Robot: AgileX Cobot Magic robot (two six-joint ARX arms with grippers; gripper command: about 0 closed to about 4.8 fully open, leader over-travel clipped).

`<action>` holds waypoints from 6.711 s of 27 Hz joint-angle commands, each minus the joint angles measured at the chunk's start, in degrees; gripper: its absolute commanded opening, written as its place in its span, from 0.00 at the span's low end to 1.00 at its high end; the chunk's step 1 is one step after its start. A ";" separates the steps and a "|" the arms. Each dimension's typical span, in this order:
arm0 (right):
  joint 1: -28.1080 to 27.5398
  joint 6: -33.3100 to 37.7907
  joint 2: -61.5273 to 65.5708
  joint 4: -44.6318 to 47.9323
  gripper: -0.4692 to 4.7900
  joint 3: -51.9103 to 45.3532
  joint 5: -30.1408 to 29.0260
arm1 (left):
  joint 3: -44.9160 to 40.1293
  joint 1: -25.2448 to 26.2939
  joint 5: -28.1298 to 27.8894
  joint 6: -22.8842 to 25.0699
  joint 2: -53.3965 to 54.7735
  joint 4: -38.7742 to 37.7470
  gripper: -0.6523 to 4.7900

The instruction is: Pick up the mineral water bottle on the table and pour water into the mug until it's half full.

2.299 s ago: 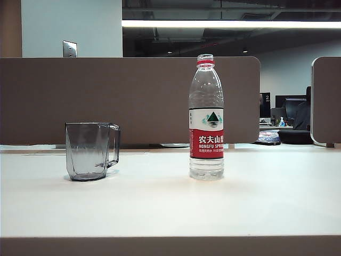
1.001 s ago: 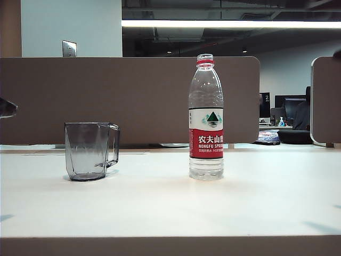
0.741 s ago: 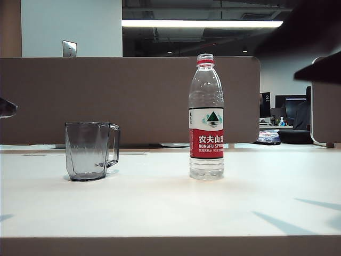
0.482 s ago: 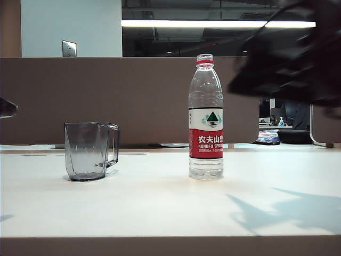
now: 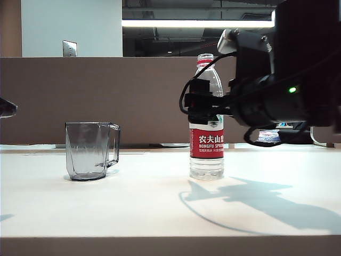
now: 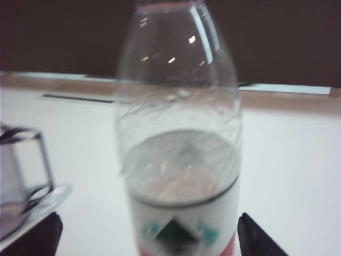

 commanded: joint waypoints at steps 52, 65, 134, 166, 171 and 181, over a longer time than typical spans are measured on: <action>-3.08 -0.04 11.72 -3.34 0.70 13.07 -1.03 | 0.17 0.13 0.04 0.02 -0.26 0.74 0.11; -2.89 -8.44 5.84 -10.71 0.70 13.09 -1.07 | 0.17 10.12 0.04 0.02 -0.48 0.74 0.11; 4.15 -82.53 12.24 -59.87 0.60 51.69 11.06 | 0.17 17.27 0.04 0.02 -4.15 0.74 0.11; 4.15 -89.00 12.24 -57.05 0.61 51.71 12.57 | 0.17 17.27 0.04 0.02 -4.15 0.74 0.11; 4.15 -90.12 12.24 -57.05 0.61 51.71 12.61 | 0.17 17.27 0.02 0.02 -4.15 0.74 0.11; 4.15 -90.09 12.24 -56.85 0.61 51.71 13.40 | 0.17 17.27 0.02 0.02 -4.15 0.77 0.11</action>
